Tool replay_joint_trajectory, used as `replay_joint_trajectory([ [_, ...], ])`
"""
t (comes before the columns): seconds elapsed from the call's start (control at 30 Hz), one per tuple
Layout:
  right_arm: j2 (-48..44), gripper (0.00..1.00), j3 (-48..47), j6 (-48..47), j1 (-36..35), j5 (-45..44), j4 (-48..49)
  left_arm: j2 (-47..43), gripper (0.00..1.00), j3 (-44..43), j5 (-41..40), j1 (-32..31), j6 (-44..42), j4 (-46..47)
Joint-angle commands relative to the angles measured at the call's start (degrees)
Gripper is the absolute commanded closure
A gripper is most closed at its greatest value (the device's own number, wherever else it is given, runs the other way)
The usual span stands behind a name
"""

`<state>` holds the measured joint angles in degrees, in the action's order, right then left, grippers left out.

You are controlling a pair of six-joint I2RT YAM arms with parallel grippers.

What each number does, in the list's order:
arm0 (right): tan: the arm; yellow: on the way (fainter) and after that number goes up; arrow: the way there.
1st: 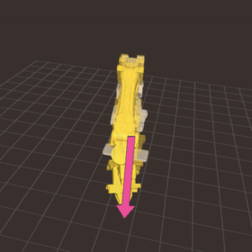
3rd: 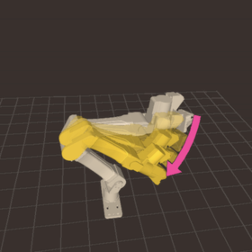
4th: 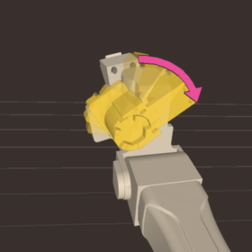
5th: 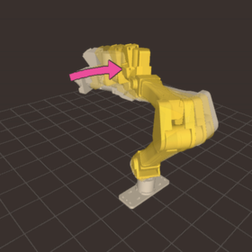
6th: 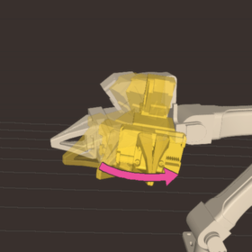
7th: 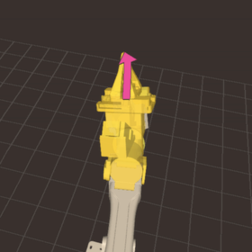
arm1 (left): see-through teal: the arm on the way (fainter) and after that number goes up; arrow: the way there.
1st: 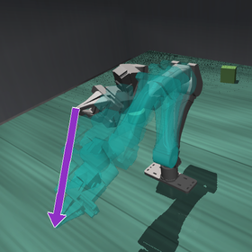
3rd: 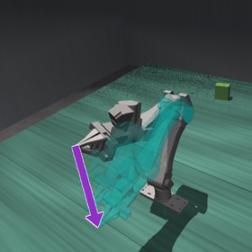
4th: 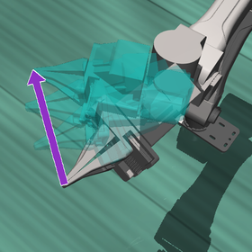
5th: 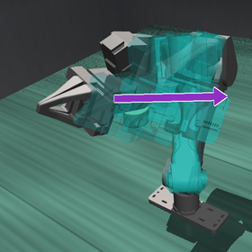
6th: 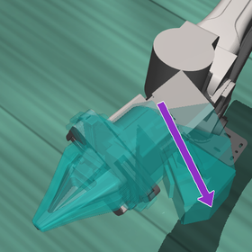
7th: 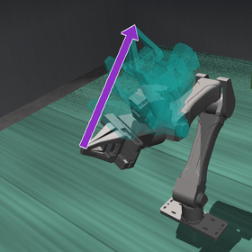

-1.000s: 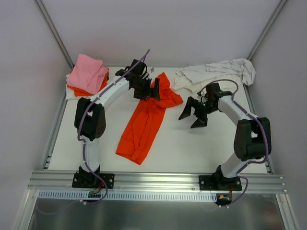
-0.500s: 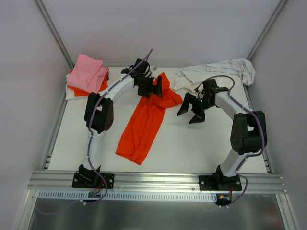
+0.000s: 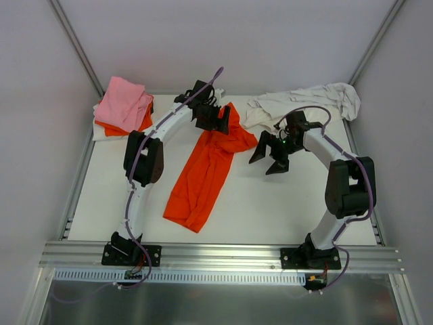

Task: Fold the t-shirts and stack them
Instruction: Rotate the tshirt 90 degrees

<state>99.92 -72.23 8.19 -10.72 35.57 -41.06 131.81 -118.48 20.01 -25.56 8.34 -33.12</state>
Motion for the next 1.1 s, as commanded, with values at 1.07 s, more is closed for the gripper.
replay_joint_trajectory([
  [1.07, -1.48, 0.01, -1.25, -2.65, 2.99, 7.76, -2.97, 0.99, 0.46, -0.97, -17.90, -6.34, -10.19, -1.15],
])
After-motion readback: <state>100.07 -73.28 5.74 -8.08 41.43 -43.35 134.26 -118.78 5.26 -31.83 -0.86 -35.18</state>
